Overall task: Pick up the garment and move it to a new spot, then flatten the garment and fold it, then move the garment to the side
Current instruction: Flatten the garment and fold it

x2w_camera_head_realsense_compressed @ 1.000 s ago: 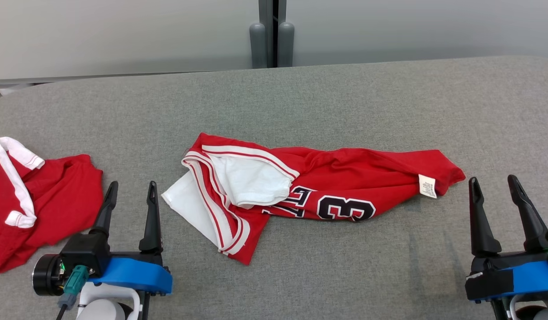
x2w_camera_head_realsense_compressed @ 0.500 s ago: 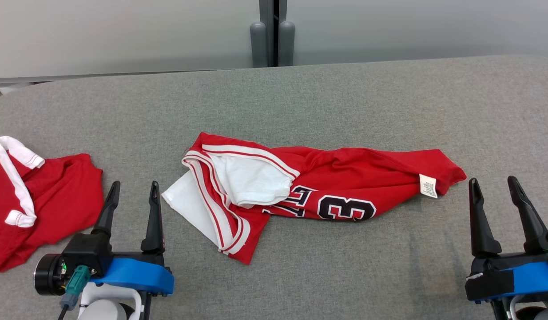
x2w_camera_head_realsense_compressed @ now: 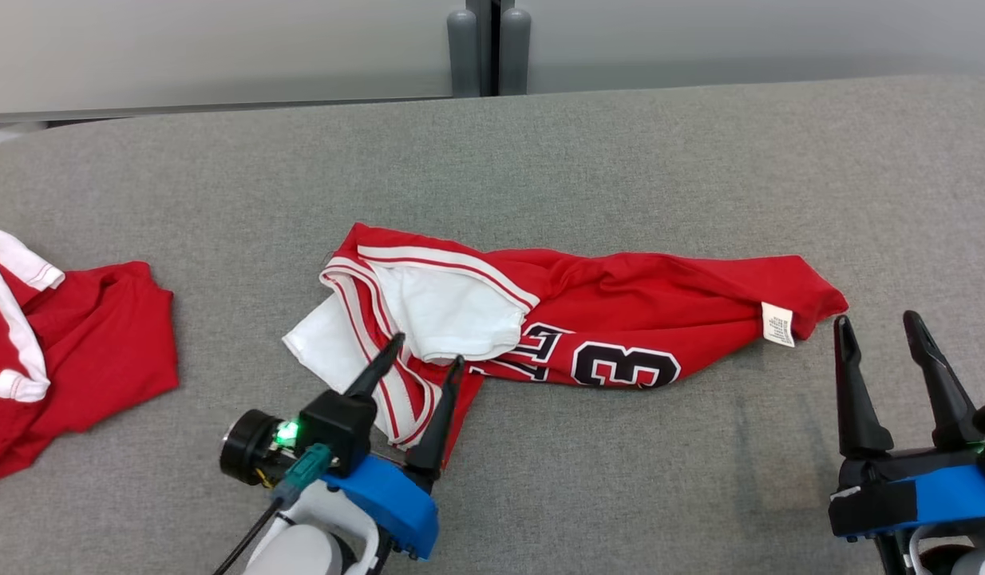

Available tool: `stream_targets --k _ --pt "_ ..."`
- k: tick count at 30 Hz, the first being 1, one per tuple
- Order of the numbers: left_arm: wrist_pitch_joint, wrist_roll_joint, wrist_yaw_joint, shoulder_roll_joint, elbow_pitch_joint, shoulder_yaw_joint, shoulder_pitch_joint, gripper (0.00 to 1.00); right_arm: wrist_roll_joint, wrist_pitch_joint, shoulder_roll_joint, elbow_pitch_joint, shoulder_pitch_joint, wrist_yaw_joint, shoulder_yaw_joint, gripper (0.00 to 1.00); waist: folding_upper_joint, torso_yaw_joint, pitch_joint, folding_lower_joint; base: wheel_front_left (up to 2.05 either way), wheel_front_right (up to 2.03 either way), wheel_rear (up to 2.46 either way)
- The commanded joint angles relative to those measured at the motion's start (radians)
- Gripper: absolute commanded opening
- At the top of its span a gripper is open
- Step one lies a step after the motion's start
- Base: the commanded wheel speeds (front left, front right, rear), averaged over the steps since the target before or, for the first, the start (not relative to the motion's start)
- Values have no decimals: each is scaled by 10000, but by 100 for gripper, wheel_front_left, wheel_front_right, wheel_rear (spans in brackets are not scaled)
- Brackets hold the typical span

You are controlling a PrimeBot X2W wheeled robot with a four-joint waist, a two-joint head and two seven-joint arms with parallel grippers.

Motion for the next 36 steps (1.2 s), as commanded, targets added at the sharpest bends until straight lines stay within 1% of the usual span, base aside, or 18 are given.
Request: stream_targets --k 1,3,6,10,11,12,13,17,22,26,27,28,29,32,36 --pt "321 22 -151 -36 261 -191 -261 100 64 6 14 -8 -131 1 52 100 0 -54 72 -1 0 0 0" --pt "644 88 -214 -99 605 -403 -425 100 73 1 22 -2 -182 1 81 100 0 -113 161 -1 0 0 0" --pt "918 285 -32 -78 1158 -473 -660 100 109 -17 38 3 -223 1 55 100 0 -199 274 -1 0 0 0" --pt "889 440 252 -165 1838 -364 -1040 100 190 -54 63 33 -265 1 28 100 0 -291 367 -1 0 0 0" --pt "818 426 243 -190 1968 -333 -1157 88 182 -69 71 38 -275 1 26 100 0 -309 382 -1 0 0 0" --pt "700 413 263 -215 2074 -278 -1263 7 181 -81 75 40 -279 1 23 100 0 -326 398 -1 0 0 0" --pt "602 390 274 -219 2163 -235 -1342 0 186 -94 80 46 -286 1 17 100 0 -341 408 -1 0 0 0" --pt "75 443 489 -118 2186 53 -1583 0 246 -136 100 81 -258 1 -65 100 0 -365 408 -1 0 0 0" --pt "-300 687 735 307 1600 277 -1769 0 396 -211 130 170 -149 1 -208 100 0 -252 339 -1 0 0 0" --pt "53 1154 879 983 828 174 -1663 0 523 -215 149 268 -101 1 -212 100 0 -121 260 -1 0 0 0" --pt "53 1154 879 983 828 174 -1663 0 523 -215 149 268 -101 1 -212 100 0 -121 260 -1 0 0 0" --pt "262 1308 879 1202 617 74 -1563 0 533 -231 150 288 -94 1 -244 100 0 -86 247 -1 0 0 0" --pt "457 1363 852 1374 383 9 -1434 0 521 -240 153 311 -91 1 -252 100 0 -61 238 -1 0 0 0" --pt "1159 1483 554 1814 -465 -383 -1012 0 560 -242 165 350 -83 1 -295 100 0 21 215 -1 0 0 0" --pt "2046 1260 126 1978 -1240 -1056 -293 0 592 -245 176 406 -108 1 -335 100 0 98 222 -1 0 0 0"
